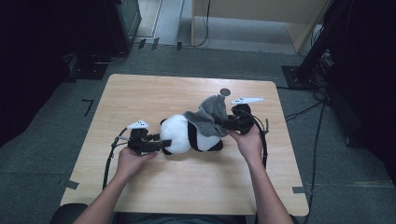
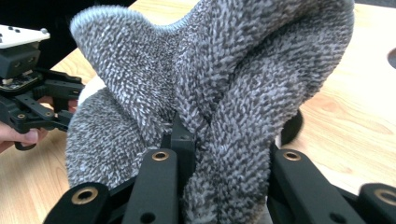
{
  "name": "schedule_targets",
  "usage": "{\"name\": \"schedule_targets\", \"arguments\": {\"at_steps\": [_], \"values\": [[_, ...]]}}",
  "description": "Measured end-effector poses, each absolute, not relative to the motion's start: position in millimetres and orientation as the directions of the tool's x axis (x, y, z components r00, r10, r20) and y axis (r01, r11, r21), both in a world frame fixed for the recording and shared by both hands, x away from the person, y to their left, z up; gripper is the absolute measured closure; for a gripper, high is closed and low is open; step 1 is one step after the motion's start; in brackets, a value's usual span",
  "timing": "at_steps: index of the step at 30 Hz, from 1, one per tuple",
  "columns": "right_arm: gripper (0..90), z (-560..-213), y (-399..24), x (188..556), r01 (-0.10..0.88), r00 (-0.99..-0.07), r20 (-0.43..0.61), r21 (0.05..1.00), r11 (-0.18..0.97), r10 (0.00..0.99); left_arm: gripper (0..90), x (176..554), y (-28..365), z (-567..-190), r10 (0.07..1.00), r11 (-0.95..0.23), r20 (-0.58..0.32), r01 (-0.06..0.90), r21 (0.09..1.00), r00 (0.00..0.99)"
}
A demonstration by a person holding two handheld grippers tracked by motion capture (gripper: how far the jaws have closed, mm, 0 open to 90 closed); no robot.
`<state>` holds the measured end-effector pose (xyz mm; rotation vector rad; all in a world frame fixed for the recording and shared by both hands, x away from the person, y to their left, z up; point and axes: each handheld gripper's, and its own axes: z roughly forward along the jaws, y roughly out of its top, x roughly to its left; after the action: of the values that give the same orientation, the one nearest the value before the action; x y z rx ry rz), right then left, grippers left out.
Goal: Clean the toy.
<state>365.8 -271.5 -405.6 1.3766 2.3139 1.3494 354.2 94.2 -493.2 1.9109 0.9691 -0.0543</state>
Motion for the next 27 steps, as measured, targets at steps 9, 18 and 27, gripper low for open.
{"name": "schedule_targets", "arguments": {"at_steps": [9, 18, 27], "values": [[73.4, -418, -296, 370, 0.681, -0.496, 0.291, 0.714, 0.16, 0.818, 42.3, 356, 95, -493, 0.597, -0.222, -0.427, 0.651, 0.726, 0.679], [74.0, -435, -306, 377, 0.72, -0.453, 0.285, 0.676, 0.158, 0.845, 42.1, 356, 95, -493, 0.594, -0.228, -0.421, 0.645, 0.729, 0.685], [74.5, -424, -313, 373, 0.703, -0.448, 0.279, 0.697, 0.142, 0.849, 40.9, 356, 96, -493, 0.593, -0.236, -0.415, 0.641, 0.73, 0.69]]}}
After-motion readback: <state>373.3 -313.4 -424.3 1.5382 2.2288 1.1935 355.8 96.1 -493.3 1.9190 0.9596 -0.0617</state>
